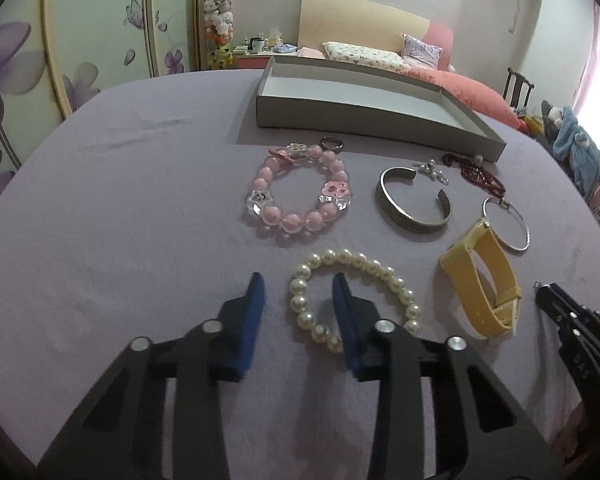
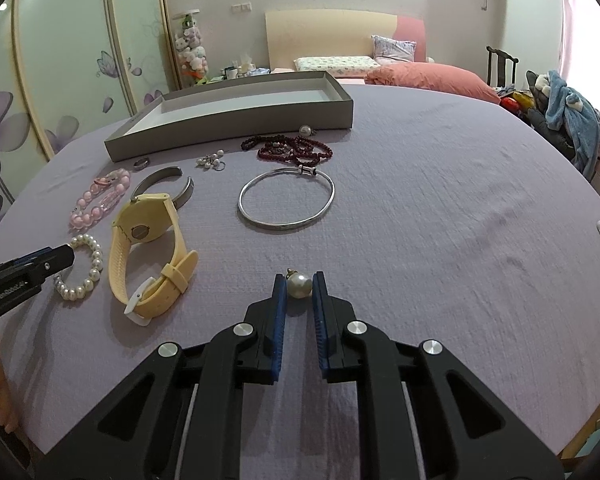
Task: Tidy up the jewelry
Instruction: 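Close the left tool on the pearl bracelet and lift it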
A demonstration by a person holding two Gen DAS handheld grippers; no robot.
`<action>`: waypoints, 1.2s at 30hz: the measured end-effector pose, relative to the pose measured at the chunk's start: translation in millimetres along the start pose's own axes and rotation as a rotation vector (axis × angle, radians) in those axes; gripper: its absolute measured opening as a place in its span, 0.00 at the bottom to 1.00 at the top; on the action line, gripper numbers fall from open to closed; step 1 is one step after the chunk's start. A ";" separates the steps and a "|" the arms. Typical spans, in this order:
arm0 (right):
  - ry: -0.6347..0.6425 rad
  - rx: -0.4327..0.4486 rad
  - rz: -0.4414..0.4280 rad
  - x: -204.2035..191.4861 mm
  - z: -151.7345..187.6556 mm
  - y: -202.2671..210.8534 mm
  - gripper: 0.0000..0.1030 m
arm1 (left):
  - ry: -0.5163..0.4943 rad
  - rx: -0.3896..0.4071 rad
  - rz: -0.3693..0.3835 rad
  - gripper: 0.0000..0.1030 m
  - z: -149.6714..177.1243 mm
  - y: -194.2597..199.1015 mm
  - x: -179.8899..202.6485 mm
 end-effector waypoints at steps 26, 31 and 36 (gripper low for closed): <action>-0.005 0.049 -0.010 1.4 0.9 12.2 0.14 | -0.036 0.095 0.096 0.10 2.5 31.0 2.2; 0.009 0.116 -0.008 0.5 -3.1 25.8 0.14 | -0.020 0.147 0.145 0.10 0.8 52.0 -2.6; 0.025 0.182 -0.021 -1.0 -11.0 37.9 0.14 | -0.010 0.216 0.186 0.10 -4.3 76.1 -7.1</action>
Point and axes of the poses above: each gripper's, at about its wrist camera, not at the fingertips, and y roughly against the way its jaws point, x to its right, z to its underside, the point moved 1 cm from there along -y, roughly the way its jaws point, and after that the axes turned 8 degrees about y, right-handed, at the moved point
